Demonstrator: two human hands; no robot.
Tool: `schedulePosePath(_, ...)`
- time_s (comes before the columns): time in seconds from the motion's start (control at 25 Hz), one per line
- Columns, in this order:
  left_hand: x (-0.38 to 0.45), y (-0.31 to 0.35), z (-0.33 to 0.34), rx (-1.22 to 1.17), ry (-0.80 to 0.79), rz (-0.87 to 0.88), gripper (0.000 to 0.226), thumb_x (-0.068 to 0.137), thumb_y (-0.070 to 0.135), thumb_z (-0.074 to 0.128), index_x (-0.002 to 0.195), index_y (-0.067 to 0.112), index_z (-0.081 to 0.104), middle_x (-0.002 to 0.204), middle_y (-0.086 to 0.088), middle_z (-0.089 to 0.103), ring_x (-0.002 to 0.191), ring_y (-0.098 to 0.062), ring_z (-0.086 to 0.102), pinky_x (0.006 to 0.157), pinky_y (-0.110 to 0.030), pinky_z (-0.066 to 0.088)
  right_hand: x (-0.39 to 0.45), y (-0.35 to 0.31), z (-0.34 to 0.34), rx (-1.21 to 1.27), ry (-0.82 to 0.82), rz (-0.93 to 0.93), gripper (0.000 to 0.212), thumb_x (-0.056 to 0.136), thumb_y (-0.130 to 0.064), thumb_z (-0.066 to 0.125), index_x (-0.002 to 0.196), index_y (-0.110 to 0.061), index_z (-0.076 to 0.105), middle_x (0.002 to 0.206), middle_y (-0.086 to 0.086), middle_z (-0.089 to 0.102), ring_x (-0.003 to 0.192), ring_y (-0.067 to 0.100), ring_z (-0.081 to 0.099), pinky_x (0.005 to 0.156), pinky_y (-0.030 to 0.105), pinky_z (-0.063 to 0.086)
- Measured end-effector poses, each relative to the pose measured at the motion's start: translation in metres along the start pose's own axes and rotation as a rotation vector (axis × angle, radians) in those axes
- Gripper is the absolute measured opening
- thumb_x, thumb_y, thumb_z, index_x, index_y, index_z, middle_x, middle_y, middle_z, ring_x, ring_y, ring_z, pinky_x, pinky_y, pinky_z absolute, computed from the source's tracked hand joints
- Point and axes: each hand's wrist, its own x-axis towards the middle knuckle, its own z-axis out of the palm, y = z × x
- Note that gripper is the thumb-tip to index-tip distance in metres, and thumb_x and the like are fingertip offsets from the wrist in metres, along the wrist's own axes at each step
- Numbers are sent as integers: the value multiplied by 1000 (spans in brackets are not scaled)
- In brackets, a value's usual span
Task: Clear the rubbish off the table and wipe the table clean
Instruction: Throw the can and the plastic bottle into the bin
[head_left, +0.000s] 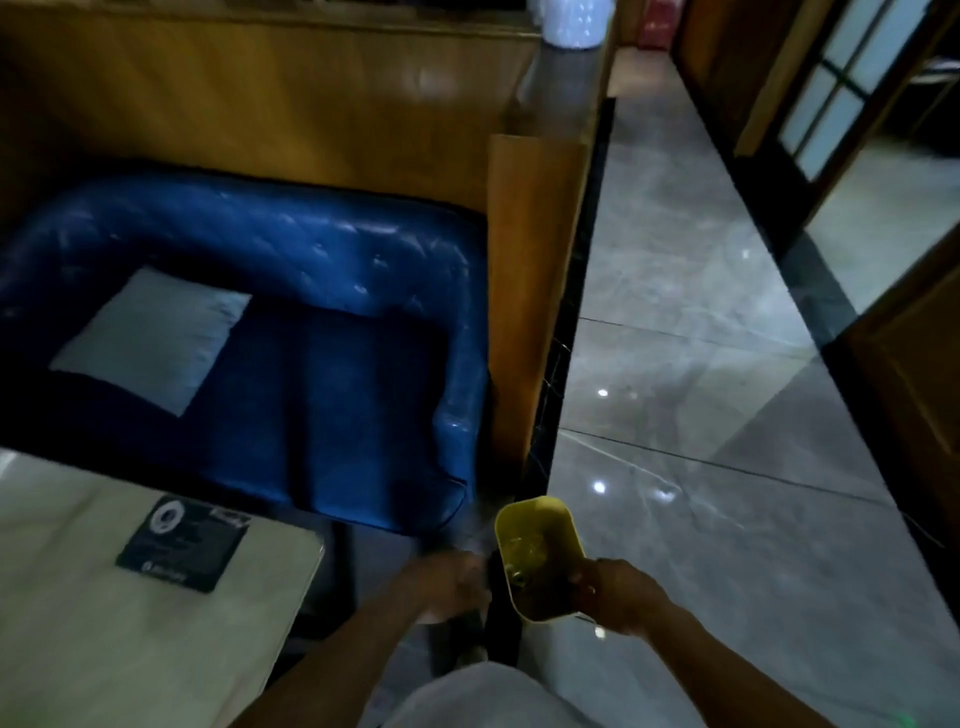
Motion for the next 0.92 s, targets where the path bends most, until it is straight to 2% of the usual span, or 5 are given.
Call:
schedulePosePath(0.12,-32,-14,28,-134,101,-102,43,85,52,57,120,27,57,121,0,65,104,-13,59,89,-28,46,-9,-1,1,-53,-52,-82,37,93,-48,49,124,-29,58,125,3,63,110,20,61,89,29,49)
schedulePosePath(0.28,-73,-28,68,-268,178,-222,50,84,51,61,125,24,56,126,-3,64,118,-21,59,99,-31,45,-9,-10,13,-164,-124,-195,39,93,-49,49,126,-28,58,127,2,64,113,19,60,92,30,49)
schedulePosePath(0.44,-123,-42,117,-417,302,-390,42,84,49,64,120,29,60,118,2,68,107,-12,63,84,-18,43,-4,-42,30,-323,-184,-324,38,95,-42,47,126,-21,57,129,5,61,119,25,57,90,33,43)
schedulePosePath(0.76,-234,-62,218,-658,349,-746,52,88,54,56,130,24,53,132,-3,62,119,-20,58,102,-32,45,-1,-134,75,-504,-305,-550,35,94,-29,50,124,-14,58,127,15,61,118,31,57,100,37,46)
schedulePosePath(0.92,-287,-73,270,-773,361,-917,53,89,53,57,132,22,53,137,-4,58,124,-21,55,101,-29,42,-9,-191,102,-703,-377,-691,27,90,-38,54,114,-28,61,123,3,66,112,21,61,92,31,47)
